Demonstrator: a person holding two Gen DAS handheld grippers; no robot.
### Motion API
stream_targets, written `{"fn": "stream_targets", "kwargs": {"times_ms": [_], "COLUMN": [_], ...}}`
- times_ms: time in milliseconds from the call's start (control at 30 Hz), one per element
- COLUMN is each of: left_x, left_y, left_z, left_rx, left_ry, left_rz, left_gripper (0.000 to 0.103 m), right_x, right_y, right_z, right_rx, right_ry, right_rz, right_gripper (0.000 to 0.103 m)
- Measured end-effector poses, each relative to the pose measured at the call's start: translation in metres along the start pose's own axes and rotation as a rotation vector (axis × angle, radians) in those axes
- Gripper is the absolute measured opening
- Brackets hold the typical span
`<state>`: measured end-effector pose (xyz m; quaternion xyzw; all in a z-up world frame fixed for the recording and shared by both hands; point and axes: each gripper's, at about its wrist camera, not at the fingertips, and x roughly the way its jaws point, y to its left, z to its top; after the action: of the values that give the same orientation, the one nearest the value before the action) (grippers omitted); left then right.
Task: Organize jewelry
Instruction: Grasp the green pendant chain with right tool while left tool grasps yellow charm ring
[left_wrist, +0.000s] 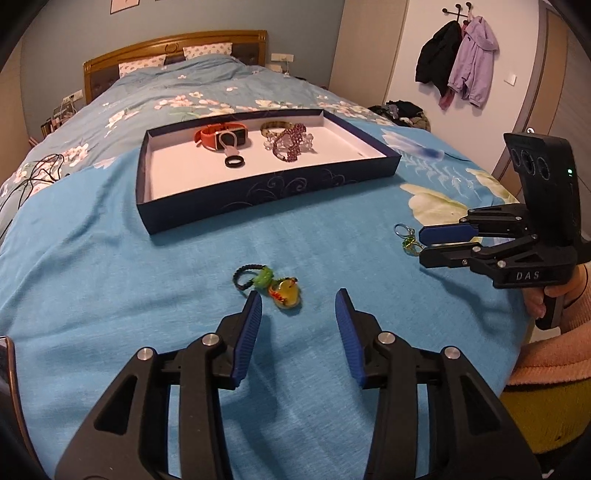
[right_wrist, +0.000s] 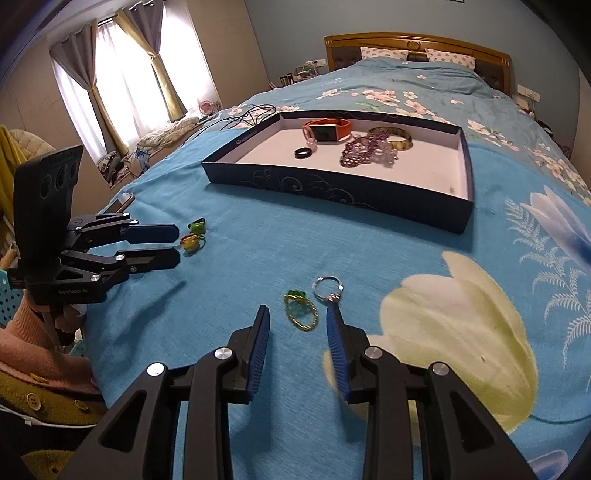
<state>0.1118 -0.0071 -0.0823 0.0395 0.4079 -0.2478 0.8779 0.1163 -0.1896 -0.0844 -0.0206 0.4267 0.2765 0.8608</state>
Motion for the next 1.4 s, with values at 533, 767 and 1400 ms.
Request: {"fn": "stream_targets", "kwargs": {"times_ms": [533, 767, 1400], "left_x": [0.014, 0.014, -0.006], "left_y": [0.001, 0.002, -0.004], "left_z": [0.005, 0.005, 0.009], "left_rx": [-0.025, -0.029, -0.029], "left_ry": [0.037, 0.036, -0.038], "left_rz": [0.022, 0.028, 0.0], "left_gripper": [0.027, 0.017, 0.017], "right_x": [0.008, 0.008, -0.014], "right_y": [0.014, 0.012, 0.01], "right_z": [0.004, 0.003, 0.015], "right_rx": [-0.055, -0.051, -0.009], "right_ry": [-0.01, -0.016, -0.097], "right_rz": [-0.088, -0.086, -0.03], "right_gripper": [0.015, 0.009, 0.008]}}
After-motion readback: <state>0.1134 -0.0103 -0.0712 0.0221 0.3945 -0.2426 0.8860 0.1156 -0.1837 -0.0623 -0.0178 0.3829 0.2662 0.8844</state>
